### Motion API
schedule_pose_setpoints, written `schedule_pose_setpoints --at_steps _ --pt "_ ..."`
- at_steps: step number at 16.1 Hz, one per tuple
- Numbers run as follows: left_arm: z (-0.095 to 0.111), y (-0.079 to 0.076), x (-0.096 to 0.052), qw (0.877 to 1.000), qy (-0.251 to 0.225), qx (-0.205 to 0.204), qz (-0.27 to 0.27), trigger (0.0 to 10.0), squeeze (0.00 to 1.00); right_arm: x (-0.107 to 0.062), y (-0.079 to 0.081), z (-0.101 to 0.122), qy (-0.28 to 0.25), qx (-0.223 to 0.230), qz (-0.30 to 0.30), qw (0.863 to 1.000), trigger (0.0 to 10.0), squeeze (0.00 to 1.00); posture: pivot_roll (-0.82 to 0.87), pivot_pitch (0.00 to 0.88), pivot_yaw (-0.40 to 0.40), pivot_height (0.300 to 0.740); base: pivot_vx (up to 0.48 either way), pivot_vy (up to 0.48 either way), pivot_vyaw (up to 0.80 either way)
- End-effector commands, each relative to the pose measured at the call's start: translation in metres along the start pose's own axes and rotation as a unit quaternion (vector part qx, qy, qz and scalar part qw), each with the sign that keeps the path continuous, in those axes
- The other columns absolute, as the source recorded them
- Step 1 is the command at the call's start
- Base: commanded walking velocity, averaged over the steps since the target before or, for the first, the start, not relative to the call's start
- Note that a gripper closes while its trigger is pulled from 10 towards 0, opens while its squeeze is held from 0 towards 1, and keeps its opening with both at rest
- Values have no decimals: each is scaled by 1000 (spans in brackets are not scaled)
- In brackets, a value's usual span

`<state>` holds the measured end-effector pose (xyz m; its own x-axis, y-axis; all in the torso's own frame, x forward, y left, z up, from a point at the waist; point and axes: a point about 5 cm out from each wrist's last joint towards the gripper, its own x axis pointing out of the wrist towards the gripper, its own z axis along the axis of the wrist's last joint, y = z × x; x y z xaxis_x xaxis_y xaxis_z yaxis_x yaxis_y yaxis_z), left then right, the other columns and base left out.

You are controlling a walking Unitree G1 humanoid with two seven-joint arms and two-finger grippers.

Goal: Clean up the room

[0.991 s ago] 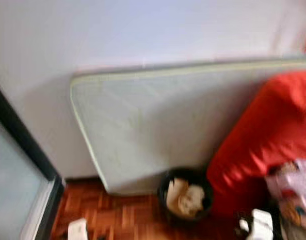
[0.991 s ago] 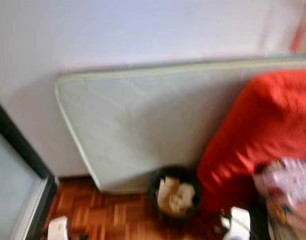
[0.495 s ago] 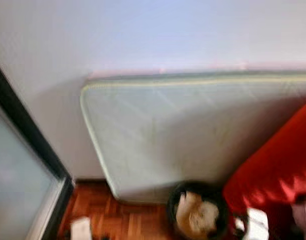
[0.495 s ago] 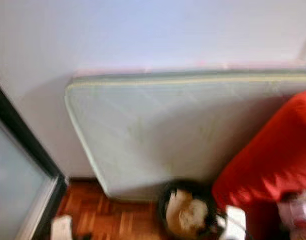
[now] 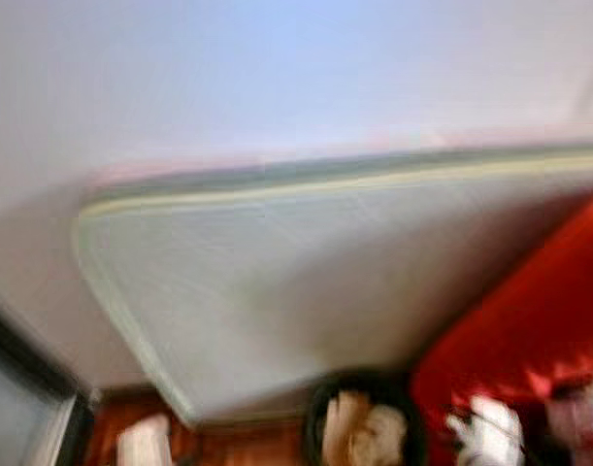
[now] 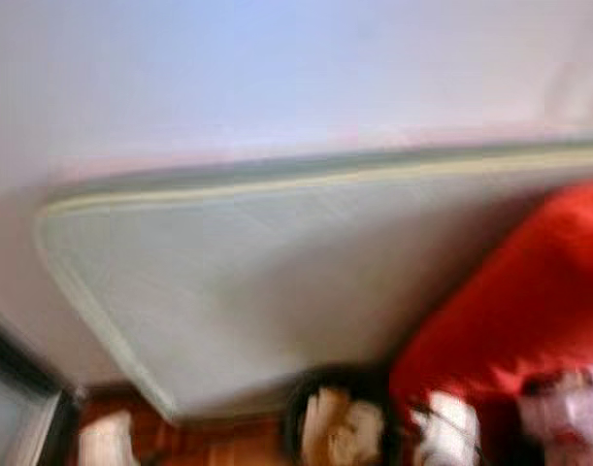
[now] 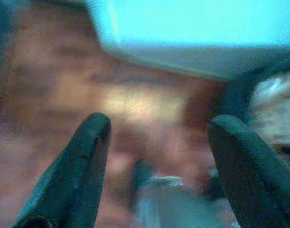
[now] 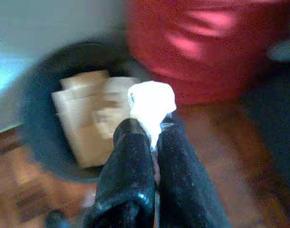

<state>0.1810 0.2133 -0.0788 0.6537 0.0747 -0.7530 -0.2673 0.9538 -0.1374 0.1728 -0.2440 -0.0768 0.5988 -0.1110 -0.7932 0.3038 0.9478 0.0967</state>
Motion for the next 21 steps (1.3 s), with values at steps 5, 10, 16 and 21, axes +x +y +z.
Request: schedule_pose_setpoints --at_steps 5,10,16,21 --pt "22 8 1 999 -52 -13 3 10000 0 3 17 16 -45 -24 57 997 10000 0 91 3 -15 740 0 0 -428" --pt "91 -34 7 978 -204 -3 -48 10000 0 5 90 67 -173 -64 181 966 10000 0 79 20 -6 740 0 0 0" --pt "111 -43 -7 949 -308 16 -69 10000 0 -4 112 96 -255 -72 240 934 10000 0 78 9 -17 740 0 0 0" --pt "110 -45 -8 948 -305 38 -79 10000 0 -2 106 88 -240 -84 212 943 10000 0 84 21 -19 740 0 0 0"
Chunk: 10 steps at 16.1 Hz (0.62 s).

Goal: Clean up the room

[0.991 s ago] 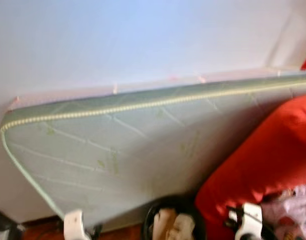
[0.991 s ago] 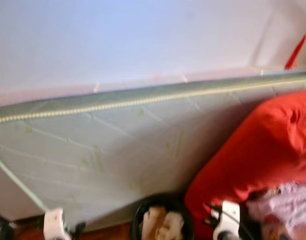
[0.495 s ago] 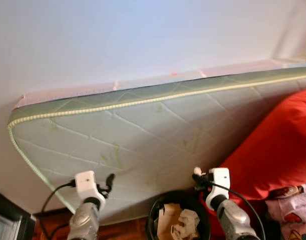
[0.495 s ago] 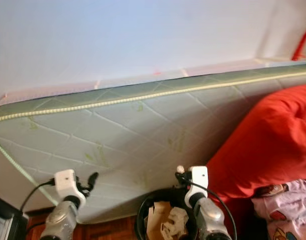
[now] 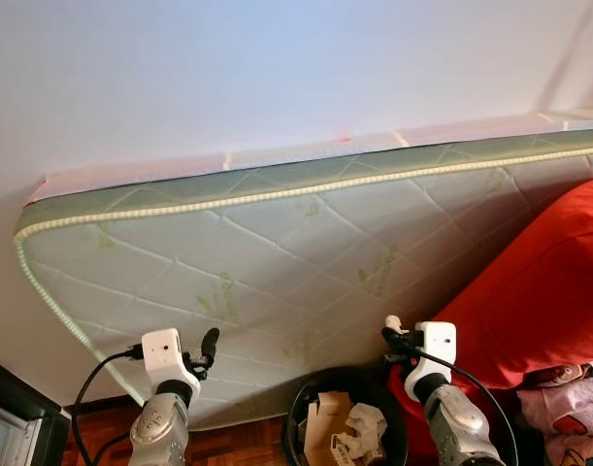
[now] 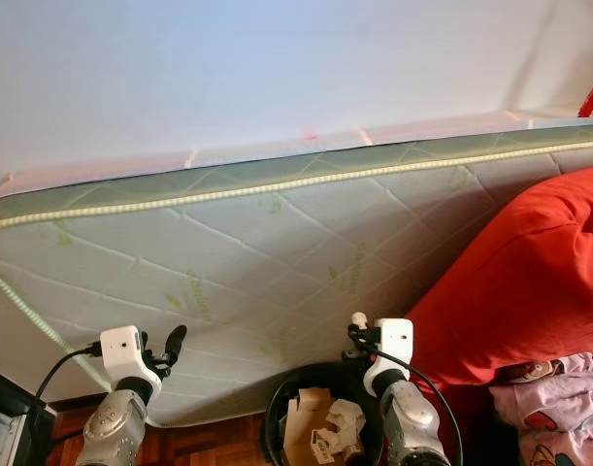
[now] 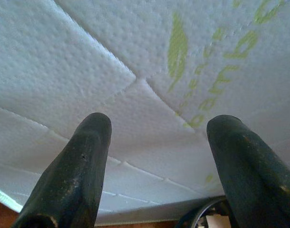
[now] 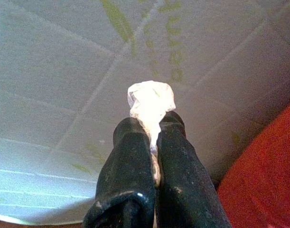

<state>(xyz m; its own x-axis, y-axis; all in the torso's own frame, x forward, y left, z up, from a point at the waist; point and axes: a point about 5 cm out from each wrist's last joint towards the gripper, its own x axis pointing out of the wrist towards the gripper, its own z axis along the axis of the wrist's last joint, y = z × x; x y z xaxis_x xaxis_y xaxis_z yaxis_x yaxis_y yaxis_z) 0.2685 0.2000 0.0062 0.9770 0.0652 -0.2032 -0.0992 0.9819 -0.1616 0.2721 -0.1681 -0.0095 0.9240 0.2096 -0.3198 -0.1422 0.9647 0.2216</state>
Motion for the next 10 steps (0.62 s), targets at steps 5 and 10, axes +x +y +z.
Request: schedule_pose_setpoints --at_steps 5,10 --pt "-6 6 -5 1000 16 9 -3 10000 0 -12 -11 -19 44 -3 -23 999 10000 0 87 31 -15 695 0 0 0" --pt "-9 6 -9 1000 19 6 -1 10000 0 -13 -8 -20 42 -4 -11 999 10000 0 93 59 -23 665 0 0 0"
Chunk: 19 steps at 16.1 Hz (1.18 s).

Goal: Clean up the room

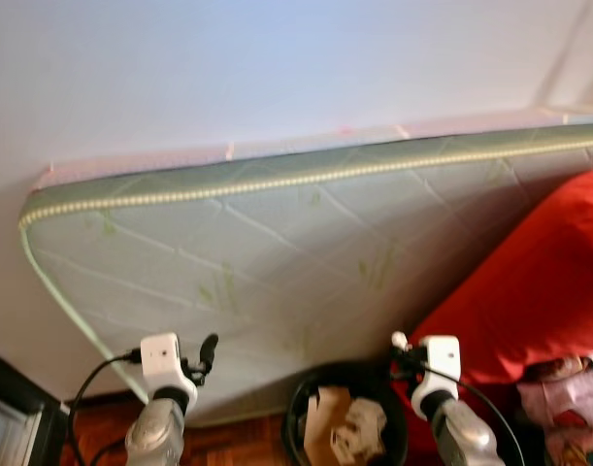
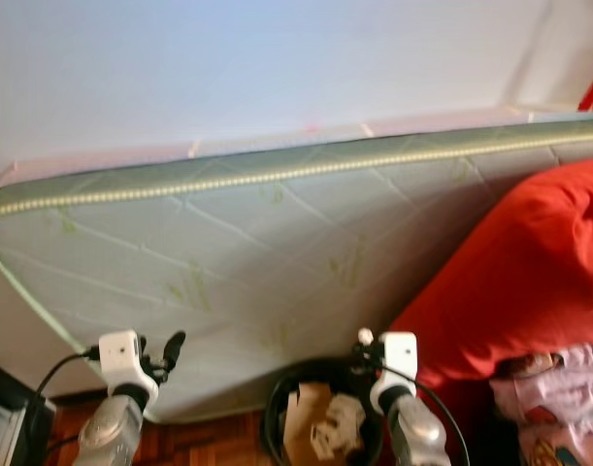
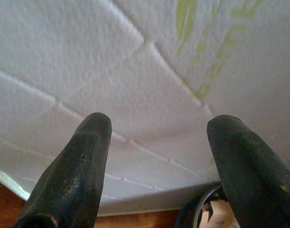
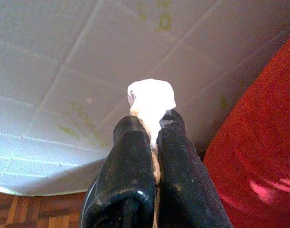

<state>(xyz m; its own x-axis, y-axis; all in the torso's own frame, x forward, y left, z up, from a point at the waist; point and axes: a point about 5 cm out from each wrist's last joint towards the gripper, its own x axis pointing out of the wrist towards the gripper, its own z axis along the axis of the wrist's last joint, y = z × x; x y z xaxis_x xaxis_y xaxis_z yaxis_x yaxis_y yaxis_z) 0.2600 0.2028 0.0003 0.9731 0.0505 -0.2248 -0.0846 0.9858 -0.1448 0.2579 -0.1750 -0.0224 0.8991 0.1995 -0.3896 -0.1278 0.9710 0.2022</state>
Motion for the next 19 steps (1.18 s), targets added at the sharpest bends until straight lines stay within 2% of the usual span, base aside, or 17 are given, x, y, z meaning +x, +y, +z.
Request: schedule_pose_setpoints --at_steps 1,6,8,9,11,13,15,19 --pt "-3 1 -2 1000 7 -4 3 10000 0 -2 0 -5 10 2 2 1000 10000 0 95 63 -23 665 0 0 0" --pt "-7 1 -4 1000 14 -13 4 10000 0 8 10 4 21 -7 31 999 10000 0 115 120 -30 665 0 0 0" --pt "-5 -1 -3 1000 9 -13 4 10000 0 17 15 16 26 -26 39 999 10000 0 121 156 -37 665 0 0 0" --pt "-4 -2 -3 1000 6 -14 3 10000 0 22 16 25 18 -19 34 999 10000 0 113 172 -42 665 0 0 0" --pt "-1 -7 -1 1000 -5 -20 1 10000 0 33 19 43 9 -12 25 1000 10000 0 129 211 -55 665 0 0 0" --pt "2 -12 -1 1000 -16 -23 -3 10000 0 38 21 53 8 -10 21 1000 10000 0 146 229 -62 665 0 0 0" --pt "10 -18 -4 999 -41 -15 -16 10000 0 45 27 66 6 -2 18 1000 10000 0 178 289 -74 665 0 0 0" --pt "19 -25 -14 997 -72 -10 -20 10000 0 51 35 74 14 -12 16 1000 10000 0 214 366 -94 665 0 0 0"
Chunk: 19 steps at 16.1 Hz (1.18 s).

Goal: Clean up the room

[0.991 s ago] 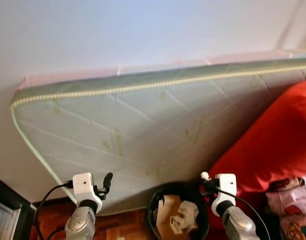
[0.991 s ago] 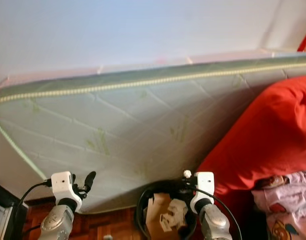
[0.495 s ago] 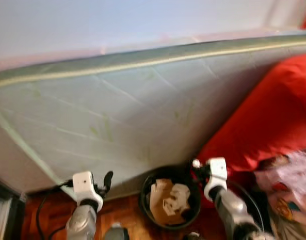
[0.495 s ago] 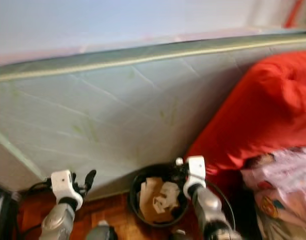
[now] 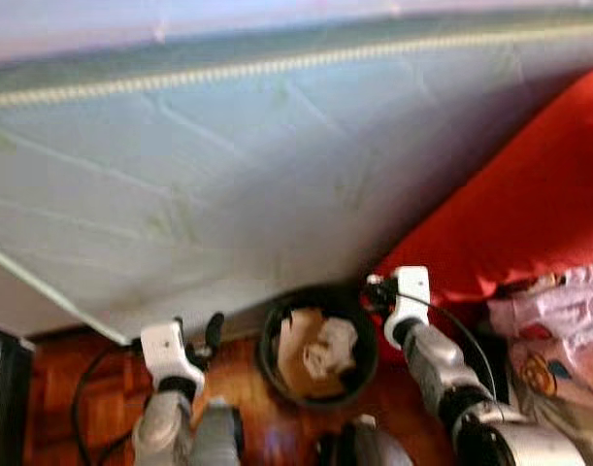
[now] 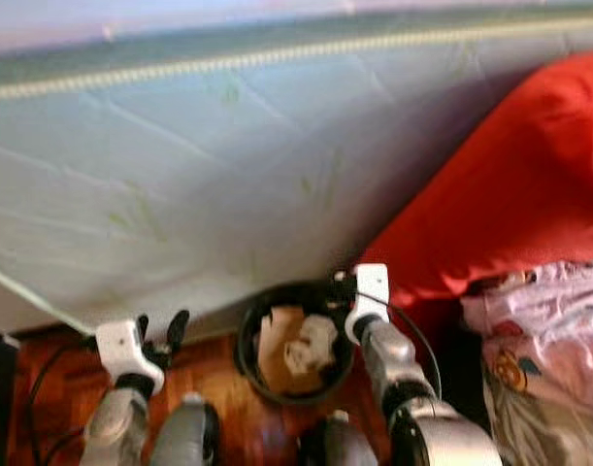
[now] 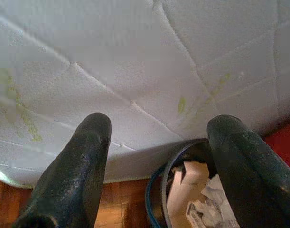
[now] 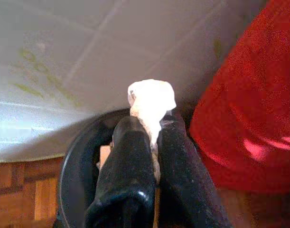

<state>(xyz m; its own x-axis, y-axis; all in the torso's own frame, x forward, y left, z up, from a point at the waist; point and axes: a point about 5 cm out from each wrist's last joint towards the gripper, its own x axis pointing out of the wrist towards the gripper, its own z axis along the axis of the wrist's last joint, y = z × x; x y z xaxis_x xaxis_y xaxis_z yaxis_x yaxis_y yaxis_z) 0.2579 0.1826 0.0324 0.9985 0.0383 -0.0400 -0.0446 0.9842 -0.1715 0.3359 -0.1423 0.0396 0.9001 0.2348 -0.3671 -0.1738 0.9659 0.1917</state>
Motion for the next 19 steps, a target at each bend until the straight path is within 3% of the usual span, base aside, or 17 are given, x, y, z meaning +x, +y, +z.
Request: schedule_pose_setpoints --at_steps 1,6,11,12,13,14,19 --pt "-5 -2 -6 1000 15 0 1 10000 0 -1 2 -9 23 3 -1 1000 10000 0 217 369 -95 665 0 0 0" --pt "10 -10 -13 1000 -8 -1 0 10000 0 1 12 -12 35 -3 17 999 10000 0 240 419 -113 665 0 0 0" --pt "17 -8 -13 1000 -15 5 9 10000 0 2 14 -9 20 5 10 1000 10000 0 247 426 -109 665 0 0 0" --pt "18 -8 -15 1000 -15 6 8 10000 0 3 13 -3 3 10 3 1000 10000 314 248 426 -107 665 0 0 0" --pt "19 -8 -16 1000 -15 7 8 10000 0 5 14 3 -12 13 2 1000 10000 827 252 425 -106 665 0 0 0" --pt "19 -8 -16 1000 -15 7 9 10000 0 6 15 7 -23 13 -1 1000 10000 1000 253 424 -103 665 0 0 0" --pt "20 -9 -16 1000 -10 9 5 10000 0 6 17 9 -24 1 5 1000 10000 1000 253 423 -101 665 0 0 0"
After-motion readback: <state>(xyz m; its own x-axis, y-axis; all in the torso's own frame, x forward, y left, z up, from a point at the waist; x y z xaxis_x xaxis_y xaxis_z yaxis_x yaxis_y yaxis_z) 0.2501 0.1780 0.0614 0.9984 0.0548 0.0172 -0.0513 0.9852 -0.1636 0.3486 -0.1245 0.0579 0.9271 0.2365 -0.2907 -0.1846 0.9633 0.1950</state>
